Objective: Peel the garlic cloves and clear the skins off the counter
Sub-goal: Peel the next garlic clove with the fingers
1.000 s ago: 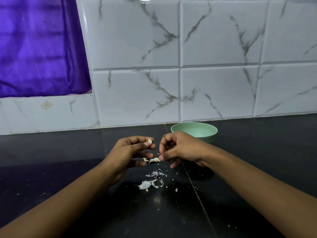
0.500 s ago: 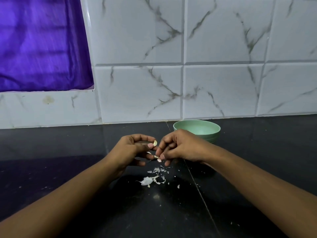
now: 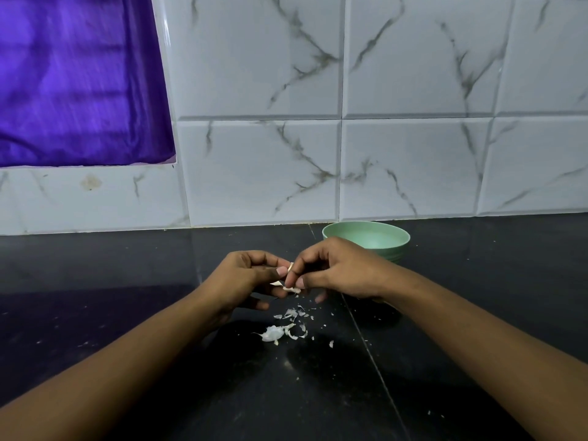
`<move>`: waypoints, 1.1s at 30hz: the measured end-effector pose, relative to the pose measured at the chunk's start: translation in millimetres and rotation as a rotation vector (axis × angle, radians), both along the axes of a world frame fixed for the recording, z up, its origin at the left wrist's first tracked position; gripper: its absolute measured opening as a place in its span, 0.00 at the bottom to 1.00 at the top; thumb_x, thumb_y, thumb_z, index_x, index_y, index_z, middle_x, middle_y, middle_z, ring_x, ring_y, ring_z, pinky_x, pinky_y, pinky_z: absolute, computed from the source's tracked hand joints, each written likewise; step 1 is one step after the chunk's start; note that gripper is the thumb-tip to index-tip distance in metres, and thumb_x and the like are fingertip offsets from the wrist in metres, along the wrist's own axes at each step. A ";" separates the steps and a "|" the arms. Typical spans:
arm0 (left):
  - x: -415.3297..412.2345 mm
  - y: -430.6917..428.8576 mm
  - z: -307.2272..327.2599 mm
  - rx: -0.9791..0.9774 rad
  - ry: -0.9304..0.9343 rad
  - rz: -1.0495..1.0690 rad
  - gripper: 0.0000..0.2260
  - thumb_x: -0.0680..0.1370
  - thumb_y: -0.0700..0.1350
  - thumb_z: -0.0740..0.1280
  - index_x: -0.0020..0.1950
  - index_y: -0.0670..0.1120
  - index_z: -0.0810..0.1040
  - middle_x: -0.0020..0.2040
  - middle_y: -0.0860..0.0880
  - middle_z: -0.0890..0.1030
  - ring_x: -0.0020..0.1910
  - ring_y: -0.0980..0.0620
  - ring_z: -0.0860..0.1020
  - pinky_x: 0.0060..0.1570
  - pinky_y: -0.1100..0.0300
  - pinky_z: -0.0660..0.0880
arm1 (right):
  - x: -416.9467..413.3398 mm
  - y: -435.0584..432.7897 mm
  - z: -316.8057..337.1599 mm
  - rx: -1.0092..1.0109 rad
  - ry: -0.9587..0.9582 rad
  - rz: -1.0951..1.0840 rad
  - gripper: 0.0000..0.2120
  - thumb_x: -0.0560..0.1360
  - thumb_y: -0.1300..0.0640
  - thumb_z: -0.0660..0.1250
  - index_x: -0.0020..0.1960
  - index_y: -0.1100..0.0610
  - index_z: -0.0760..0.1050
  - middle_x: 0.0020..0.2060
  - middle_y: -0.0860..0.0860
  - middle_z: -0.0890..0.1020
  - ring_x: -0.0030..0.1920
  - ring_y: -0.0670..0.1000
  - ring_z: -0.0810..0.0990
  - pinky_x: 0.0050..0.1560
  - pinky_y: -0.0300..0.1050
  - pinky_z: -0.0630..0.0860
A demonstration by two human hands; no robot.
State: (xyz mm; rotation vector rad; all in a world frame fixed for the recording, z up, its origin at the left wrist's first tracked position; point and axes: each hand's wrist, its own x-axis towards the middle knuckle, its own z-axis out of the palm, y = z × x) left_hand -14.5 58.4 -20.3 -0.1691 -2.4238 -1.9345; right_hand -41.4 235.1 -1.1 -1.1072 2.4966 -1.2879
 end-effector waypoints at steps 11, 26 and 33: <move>2.3 1.9 1.1 -0.025 0.002 -0.002 0.03 0.77 0.41 0.67 0.45 0.47 0.81 0.40 0.50 0.85 0.33 0.57 0.82 0.28 0.66 0.71 | -6.9 7.1 5.4 -0.132 0.185 -0.190 0.07 0.75 0.62 0.68 0.45 0.50 0.79 0.38 0.47 0.83 0.33 0.45 0.82 0.34 0.42 0.78; 4.7 4.9 4.8 -0.013 -0.002 -0.003 0.01 0.76 0.40 0.68 0.46 0.45 0.78 0.41 0.46 0.86 0.32 0.55 0.81 0.28 0.66 0.70 | -13.5 3.2 -8.3 -0.151 -0.070 -0.210 0.04 0.75 0.63 0.68 0.42 0.57 0.79 0.30 0.48 0.81 0.32 0.44 0.81 0.32 0.38 0.78; 3.9 5.1 1.8 -0.032 0.041 -0.014 0.03 0.75 0.39 0.69 0.47 0.44 0.76 0.40 0.45 0.86 0.32 0.53 0.82 0.25 0.65 0.70 | -9.5 3.6 -5.4 -0.172 -0.174 -0.197 0.05 0.75 0.65 0.66 0.42 0.60 0.78 0.30 0.51 0.80 0.29 0.44 0.80 0.31 0.38 0.76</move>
